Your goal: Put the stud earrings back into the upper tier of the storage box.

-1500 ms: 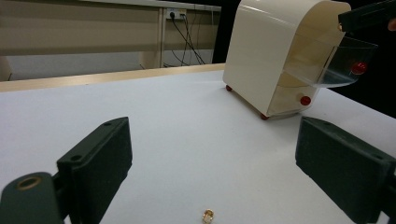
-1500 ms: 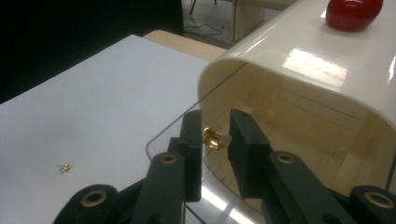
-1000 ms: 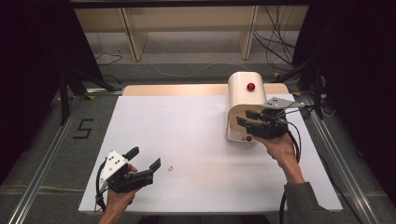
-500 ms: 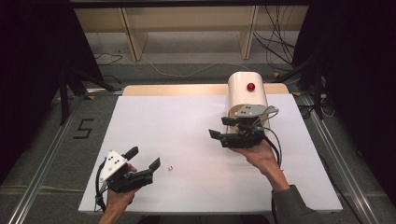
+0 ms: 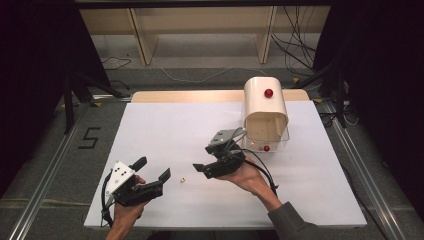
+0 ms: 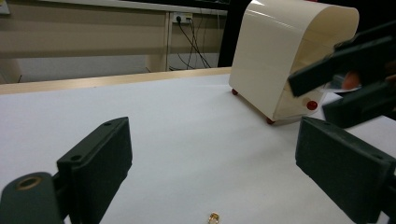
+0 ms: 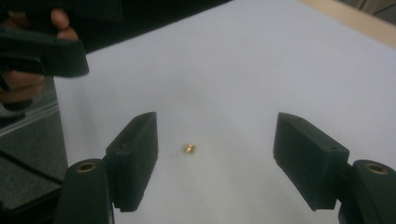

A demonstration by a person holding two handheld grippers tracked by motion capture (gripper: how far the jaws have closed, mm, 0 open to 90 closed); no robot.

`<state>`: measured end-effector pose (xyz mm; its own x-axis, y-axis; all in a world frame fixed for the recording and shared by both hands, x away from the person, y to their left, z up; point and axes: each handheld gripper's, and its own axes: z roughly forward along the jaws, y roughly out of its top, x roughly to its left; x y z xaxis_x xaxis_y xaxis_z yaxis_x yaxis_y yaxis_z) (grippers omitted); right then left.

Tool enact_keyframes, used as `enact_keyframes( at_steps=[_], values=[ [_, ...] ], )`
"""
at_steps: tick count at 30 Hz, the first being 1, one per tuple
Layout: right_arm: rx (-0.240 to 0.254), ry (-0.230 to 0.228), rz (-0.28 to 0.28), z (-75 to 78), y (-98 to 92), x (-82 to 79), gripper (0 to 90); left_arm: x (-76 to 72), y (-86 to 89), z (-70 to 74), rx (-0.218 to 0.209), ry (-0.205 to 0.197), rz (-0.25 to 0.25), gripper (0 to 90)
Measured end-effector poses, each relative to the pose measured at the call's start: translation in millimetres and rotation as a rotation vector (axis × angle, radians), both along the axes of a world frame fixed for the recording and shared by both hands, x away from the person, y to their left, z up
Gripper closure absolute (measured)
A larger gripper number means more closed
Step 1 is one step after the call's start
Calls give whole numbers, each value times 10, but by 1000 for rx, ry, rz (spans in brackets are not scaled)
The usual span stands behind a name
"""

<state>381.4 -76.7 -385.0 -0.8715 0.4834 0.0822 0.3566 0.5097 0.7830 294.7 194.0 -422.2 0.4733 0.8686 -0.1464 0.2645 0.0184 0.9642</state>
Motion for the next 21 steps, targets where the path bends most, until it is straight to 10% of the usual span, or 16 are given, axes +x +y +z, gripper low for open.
enact_keyframes(
  at_steps=[21],
  values=[
    [-187,77,140,-622,660,231,449,-3,28,9,-16,-6,41,102]
  ],
)
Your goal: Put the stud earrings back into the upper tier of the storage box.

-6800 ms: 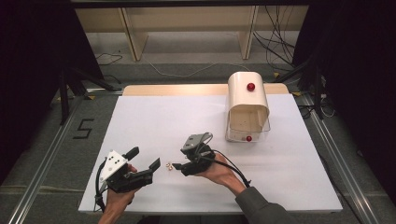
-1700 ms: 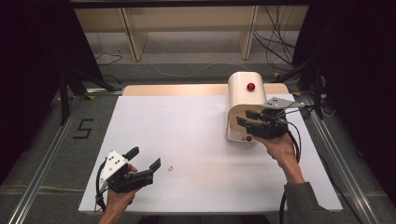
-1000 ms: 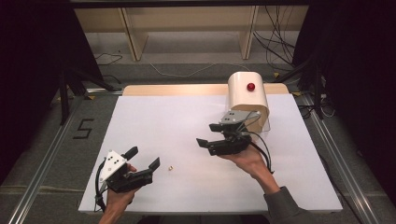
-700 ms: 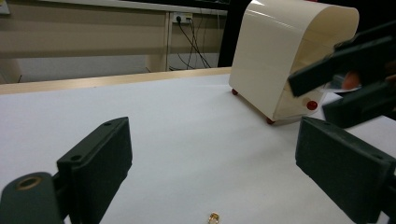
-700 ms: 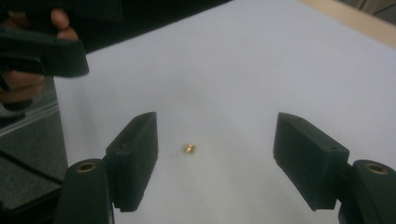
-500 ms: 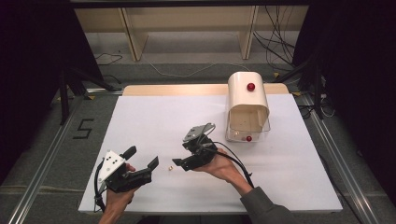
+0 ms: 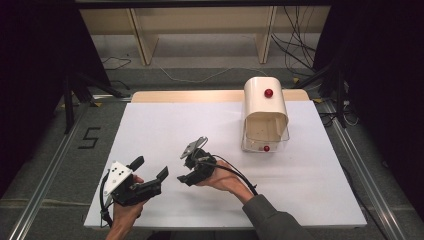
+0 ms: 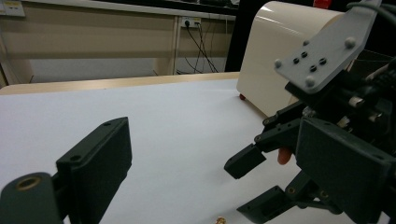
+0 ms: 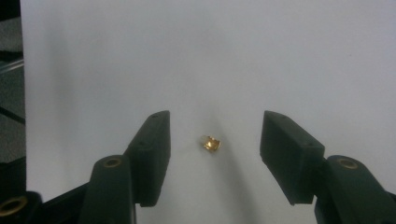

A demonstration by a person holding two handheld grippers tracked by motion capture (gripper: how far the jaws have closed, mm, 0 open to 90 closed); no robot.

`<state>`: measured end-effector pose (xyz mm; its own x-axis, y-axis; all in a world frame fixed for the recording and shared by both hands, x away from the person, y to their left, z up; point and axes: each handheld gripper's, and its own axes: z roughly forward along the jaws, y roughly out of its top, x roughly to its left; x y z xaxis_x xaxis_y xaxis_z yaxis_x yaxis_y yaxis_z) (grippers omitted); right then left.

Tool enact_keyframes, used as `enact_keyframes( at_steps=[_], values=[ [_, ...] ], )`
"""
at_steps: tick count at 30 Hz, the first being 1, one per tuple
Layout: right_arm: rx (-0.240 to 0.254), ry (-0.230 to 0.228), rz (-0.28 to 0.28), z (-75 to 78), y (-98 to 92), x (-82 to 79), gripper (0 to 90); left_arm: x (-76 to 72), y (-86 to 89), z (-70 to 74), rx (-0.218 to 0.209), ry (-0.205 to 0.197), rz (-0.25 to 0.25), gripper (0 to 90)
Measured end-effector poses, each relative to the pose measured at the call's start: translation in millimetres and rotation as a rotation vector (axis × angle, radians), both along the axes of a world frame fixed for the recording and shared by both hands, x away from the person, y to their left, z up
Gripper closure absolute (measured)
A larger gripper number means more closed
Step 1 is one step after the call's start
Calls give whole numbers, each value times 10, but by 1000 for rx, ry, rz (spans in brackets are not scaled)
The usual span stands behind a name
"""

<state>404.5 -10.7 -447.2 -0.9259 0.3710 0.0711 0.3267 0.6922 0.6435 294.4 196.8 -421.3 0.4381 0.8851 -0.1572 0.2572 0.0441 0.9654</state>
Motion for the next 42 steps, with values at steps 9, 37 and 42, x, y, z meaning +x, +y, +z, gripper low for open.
enact_keyframes(
  at_steps=[9,37,42],
  values=[
    [-76,27,45,-185,144,70,562,5,36,6,-10,4,49,101],
    [-113,30,60,-206,142,117,816,-3,64,16,-30,-4,82,101],
    [-14,19,21,20,-34,144,816,-2,60,13,-25,-3,76,101]
  ],
)
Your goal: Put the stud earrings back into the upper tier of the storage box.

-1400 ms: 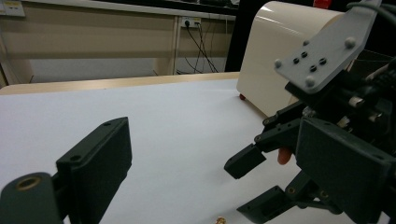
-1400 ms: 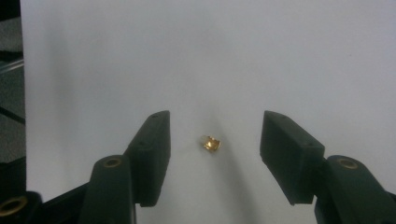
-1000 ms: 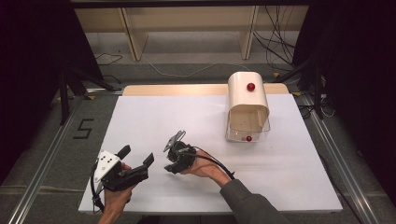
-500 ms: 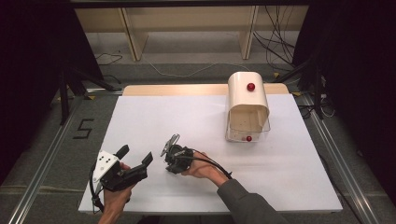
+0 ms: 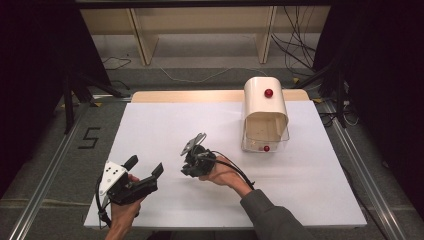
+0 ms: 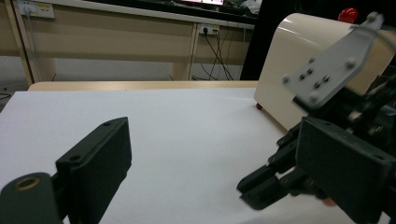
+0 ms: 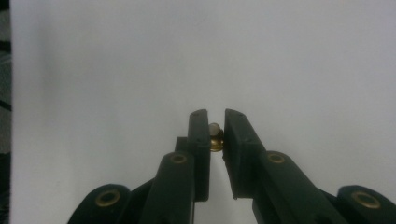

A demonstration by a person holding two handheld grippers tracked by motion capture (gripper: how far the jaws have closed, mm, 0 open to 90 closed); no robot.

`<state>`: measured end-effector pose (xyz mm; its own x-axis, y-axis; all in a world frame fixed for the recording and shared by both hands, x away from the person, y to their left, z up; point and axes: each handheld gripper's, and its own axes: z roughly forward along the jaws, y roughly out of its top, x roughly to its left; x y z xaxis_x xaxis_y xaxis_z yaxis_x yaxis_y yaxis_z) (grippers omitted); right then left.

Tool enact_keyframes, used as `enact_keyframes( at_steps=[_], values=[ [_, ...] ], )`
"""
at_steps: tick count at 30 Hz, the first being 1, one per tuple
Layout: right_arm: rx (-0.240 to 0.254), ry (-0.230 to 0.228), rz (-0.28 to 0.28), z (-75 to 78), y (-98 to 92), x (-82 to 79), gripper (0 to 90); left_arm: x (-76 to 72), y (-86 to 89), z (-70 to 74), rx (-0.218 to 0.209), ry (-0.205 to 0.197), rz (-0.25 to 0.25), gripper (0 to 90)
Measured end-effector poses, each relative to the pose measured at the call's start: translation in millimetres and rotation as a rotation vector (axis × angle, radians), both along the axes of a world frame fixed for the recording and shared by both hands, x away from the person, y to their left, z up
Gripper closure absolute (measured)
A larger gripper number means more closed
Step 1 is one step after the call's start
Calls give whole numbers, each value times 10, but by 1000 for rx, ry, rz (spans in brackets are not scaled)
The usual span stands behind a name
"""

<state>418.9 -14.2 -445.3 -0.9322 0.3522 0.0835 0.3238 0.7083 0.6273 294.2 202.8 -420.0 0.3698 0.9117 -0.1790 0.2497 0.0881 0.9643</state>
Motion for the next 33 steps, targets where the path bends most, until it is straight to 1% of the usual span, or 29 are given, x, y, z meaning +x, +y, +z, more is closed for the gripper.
enact_keyframes(
  at_steps=[2,3,5,7,8,10,13,15,17,22,33],
  values=[
    [40,-18,-9,94,-82,-7,816,0,-7,-2,0,1,-4,101],
    [48,-22,-16,146,-126,-18,816,0,-11,-3,1,1,-6,101],
    [82,-35,-24,236,-213,-31,816,0,-16,-5,2,3,-11,101],
    [103,-45,-35,322,-302,-53,816,2,-22,-9,2,3,-18,101],
    [117,-41,-42,363,-349,-63,816,4,-25,-12,3,3,-23,101],
    [169,-27,-46,441,-446,-87,816,7,-38,-19,7,5,-38,101],
    [190,-47,-62,548,-576,-161,816,10,-68,-22,16,2,-59,101],
    [215,-53,-73,598,-671,-209,815,15,-89,-30,16,1,-74,101],
    [222,-67,-86,634,-756,-253,816,23,-109,-43,22,4,-88,101],
    [259,-94,-108,698,-943,-338,815,41,-151,-63,31,9,-108,102],
    [305,-124,-168,848,-1180,-338,815,58,-165,-88,32,14,-135,102]
  ],
)
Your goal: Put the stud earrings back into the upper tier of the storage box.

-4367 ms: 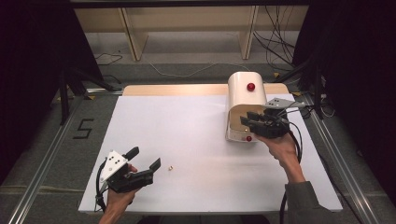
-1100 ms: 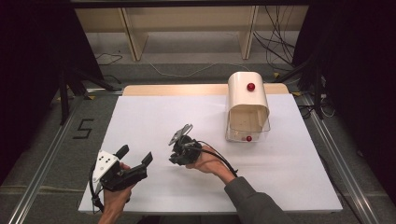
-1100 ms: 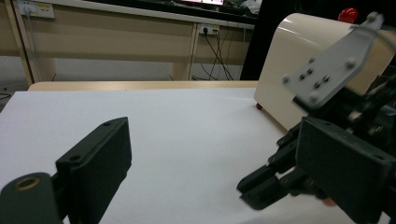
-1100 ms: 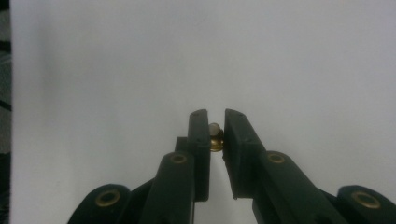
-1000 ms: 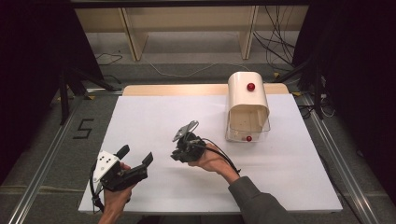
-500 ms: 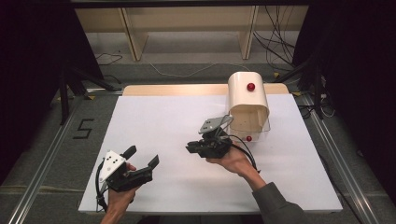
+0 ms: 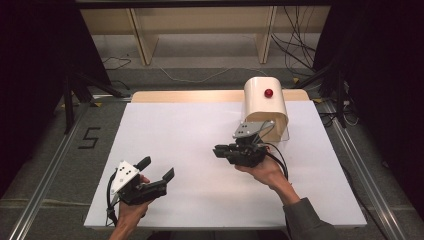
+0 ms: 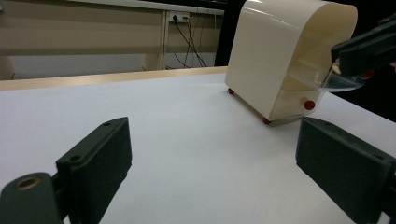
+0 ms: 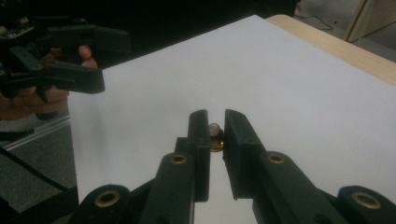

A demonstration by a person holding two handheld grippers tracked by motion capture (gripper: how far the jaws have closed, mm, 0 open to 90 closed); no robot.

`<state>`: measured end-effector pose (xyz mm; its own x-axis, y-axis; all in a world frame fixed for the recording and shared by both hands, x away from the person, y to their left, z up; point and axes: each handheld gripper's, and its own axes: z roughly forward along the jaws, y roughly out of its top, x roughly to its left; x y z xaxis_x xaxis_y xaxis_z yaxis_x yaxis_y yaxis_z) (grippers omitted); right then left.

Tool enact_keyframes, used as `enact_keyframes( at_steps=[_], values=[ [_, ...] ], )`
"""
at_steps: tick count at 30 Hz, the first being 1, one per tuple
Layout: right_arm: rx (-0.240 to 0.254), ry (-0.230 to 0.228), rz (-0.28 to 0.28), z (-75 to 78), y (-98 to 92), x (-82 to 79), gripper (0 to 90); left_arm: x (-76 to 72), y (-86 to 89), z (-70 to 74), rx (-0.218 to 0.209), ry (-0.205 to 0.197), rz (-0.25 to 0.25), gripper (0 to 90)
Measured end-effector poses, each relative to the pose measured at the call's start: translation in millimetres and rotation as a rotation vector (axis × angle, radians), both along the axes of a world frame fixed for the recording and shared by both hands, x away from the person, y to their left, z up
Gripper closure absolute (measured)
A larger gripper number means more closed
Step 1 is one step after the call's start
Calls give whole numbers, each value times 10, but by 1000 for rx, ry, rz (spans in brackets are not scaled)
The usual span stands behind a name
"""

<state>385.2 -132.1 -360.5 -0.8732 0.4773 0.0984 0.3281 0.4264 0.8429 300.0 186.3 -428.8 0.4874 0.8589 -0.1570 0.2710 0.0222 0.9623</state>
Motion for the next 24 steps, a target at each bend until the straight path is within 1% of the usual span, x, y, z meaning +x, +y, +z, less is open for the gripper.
enact_keyframes(
  at_steps=[4,11,24],
  values=[
    [15,-12,-22,58,-89,-3,814,-3,1,3,-5,-6,-6,102],
    [36,-17,-61,114,-216,9,815,-6,8,10,-16,-3,-8,102],
    [74,-43,-135,246,-444,38,814,-11,1,13,-15,-9,-19,101]
  ],
)
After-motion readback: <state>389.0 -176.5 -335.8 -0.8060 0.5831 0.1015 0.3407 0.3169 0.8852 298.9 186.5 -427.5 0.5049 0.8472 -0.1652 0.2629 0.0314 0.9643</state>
